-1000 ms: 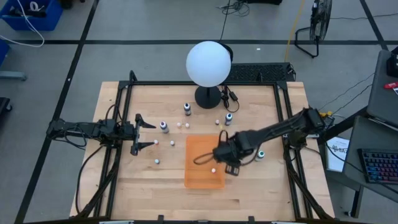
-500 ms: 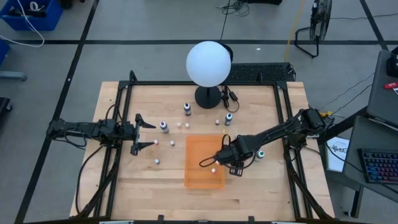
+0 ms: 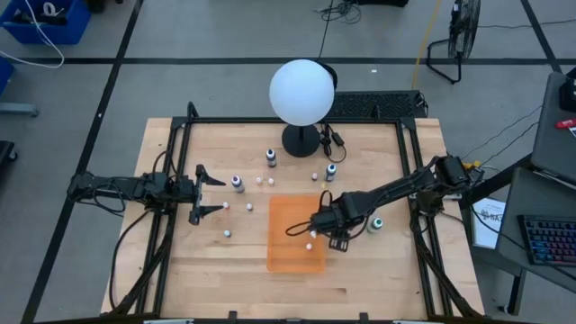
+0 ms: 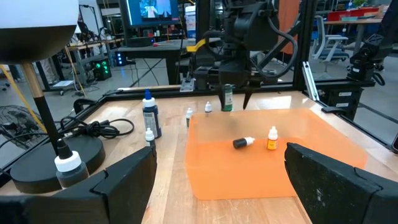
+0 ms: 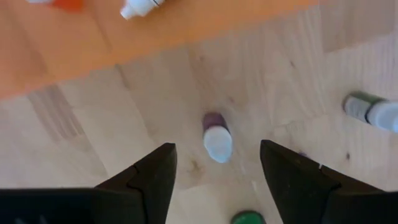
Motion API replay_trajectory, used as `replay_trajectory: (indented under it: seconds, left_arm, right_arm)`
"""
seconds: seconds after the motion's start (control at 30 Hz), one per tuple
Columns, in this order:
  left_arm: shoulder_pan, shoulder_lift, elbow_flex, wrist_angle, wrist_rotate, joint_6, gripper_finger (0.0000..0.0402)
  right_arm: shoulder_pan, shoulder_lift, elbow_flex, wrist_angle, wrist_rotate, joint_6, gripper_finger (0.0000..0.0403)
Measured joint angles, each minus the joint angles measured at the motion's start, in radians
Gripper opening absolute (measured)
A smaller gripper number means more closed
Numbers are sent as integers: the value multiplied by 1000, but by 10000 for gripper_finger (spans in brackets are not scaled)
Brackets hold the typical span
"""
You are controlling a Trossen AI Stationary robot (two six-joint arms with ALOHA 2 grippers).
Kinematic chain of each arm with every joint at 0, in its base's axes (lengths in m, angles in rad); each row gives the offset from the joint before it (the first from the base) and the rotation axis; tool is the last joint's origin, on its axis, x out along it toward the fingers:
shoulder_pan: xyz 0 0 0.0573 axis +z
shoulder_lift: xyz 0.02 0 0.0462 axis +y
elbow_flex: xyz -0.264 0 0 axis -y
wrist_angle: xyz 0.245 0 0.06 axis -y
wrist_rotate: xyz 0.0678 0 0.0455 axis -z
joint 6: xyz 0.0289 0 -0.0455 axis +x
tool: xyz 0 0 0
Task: Pick & Place food coloring
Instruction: Put the small purple food coloring bottle into the orange bin
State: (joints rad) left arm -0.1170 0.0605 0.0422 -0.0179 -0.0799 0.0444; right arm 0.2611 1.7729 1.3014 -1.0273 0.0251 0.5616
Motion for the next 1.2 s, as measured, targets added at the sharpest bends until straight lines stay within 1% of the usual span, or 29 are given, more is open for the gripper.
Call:
replay_trajectory:
  seconds: [0.17, 0.3, 0.43, 0.8, 0.93, 1.2]
  left_arm:
    - [0, 0, 0, 0, 0, 0, 351]
    - [0, 0, 0, 0, 0, 0, 351]
    - [0, 0, 0, 1, 0, 0, 351]
    - [0, 0, 0, 0, 0, 0, 351]
    - [0, 0, 0, 0, 0, 0, 351]
    - [0, 0, 0, 0, 0, 0, 351]
  right_arm:
    - [0, 0, -5, 18, 4, -9, 223]
    - [0, -1, -65, 55, 4, -9, 220]
    - [-2, -1, -133, 132, -2, -13, 221]
    - [-3, -5, -246, 304, -2, -1, 216]
    - [-4, -6, -255, 325, -1, 5, 215]
    - [-4, -4, -257, 328, 0, 12, 200]
